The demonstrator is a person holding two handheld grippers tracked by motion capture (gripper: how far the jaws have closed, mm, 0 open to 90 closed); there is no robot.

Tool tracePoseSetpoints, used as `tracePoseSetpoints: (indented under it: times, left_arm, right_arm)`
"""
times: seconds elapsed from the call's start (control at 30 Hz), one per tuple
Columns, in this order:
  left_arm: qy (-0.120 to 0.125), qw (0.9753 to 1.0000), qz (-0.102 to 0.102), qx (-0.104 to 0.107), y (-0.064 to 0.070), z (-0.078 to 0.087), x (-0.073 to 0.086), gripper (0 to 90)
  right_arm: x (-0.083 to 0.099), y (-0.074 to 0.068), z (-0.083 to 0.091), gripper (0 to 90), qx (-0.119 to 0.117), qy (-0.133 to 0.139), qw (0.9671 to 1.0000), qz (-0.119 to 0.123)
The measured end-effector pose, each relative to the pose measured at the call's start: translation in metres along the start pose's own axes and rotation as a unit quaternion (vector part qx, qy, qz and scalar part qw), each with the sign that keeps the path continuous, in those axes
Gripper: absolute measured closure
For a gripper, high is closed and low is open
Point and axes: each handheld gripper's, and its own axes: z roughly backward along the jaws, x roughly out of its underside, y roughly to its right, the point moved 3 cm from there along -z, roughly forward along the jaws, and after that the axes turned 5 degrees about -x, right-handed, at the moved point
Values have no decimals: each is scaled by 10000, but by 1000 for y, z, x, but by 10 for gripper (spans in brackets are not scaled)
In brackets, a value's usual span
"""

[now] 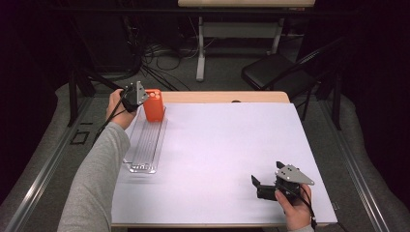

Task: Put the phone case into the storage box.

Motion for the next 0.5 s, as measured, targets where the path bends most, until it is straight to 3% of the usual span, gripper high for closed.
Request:
tracePoseSetpoints:
  times: [0.23,0.5]
  left_arm:
    - [-13,9998,163,85,-3,-2,1,781]
    - [-70,9997,189,136,-3,-2,3,749]
  right_arm:
    - [1,1,0,0,8,-14,10000,-4]
    - [2,1,-1,0,2,-37,10000,-25]
